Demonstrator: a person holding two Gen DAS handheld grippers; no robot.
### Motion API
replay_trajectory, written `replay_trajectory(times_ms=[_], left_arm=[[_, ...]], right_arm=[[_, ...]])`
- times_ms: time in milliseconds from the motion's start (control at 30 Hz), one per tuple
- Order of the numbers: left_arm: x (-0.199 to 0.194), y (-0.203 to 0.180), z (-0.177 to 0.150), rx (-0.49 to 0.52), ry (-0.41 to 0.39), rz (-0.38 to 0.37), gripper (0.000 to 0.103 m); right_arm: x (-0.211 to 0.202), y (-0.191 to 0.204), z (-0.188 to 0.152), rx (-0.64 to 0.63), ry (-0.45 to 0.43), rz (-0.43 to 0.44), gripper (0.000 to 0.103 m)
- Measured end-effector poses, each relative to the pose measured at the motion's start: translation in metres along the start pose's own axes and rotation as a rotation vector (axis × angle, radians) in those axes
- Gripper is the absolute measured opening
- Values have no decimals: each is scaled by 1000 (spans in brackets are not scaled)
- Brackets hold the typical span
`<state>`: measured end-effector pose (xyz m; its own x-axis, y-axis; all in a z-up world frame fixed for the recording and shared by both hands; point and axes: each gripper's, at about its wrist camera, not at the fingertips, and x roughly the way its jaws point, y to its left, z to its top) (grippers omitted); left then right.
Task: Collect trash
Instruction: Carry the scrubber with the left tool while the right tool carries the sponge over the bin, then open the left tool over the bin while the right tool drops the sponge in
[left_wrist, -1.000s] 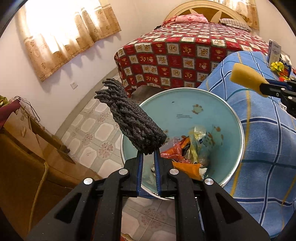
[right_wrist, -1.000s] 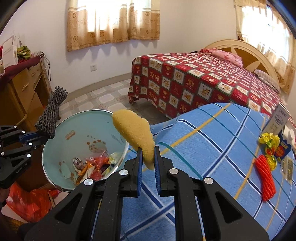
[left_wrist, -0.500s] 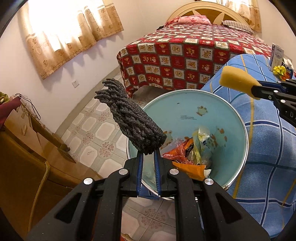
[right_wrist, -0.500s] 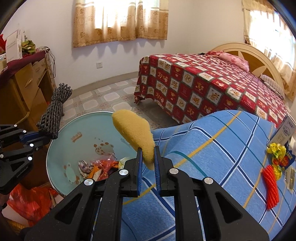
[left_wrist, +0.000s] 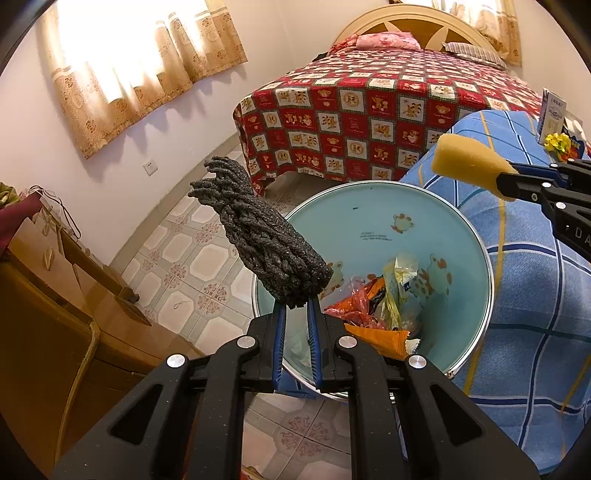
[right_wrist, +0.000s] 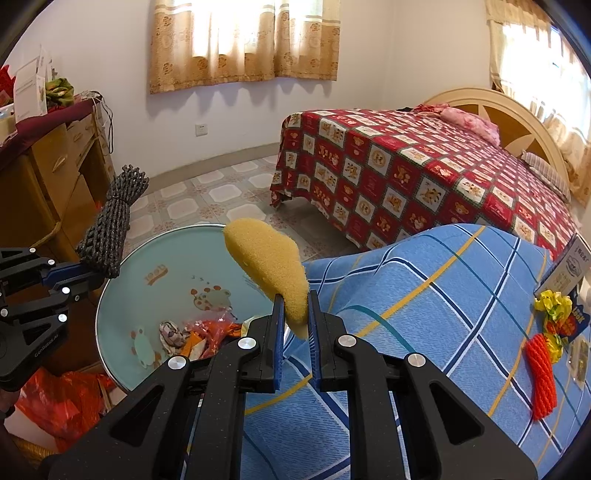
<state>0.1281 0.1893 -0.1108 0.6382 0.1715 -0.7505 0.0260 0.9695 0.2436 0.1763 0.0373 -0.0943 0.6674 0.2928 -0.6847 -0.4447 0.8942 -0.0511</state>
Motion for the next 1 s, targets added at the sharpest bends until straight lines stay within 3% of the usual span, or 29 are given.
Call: replay_trajectory(times_ms=[433,533,567,600,733,800,867,1000], left_arm=[[-2,-2,0,5,-1,-11,14],[-5,-6,1,13,-13,-27,15],[-7,-7,1,15,-16,-28,23],[-8,-7,0,15,-21,-27,33],[-9,-11,0,18,-27,-51,43],[-9,-14,-1,15,-25,-62,52],[-9,-18,-2,20,-24,-63,54],[-6,-23,-5,9,-20,-57,69]], right_arm=[[0,5,1,-8,0,15,13],[1,11,3,-6,-1,41,17],[2,11,3,-6,4,50,20],[3,12,3,-4,5,61,31],[1,11,2,7,1,66,41],[-1,10,1,15,-7,61,51],[-3,8,-2,22,-8,57,51],[-14,-10,-14,39,-14,24,53]])
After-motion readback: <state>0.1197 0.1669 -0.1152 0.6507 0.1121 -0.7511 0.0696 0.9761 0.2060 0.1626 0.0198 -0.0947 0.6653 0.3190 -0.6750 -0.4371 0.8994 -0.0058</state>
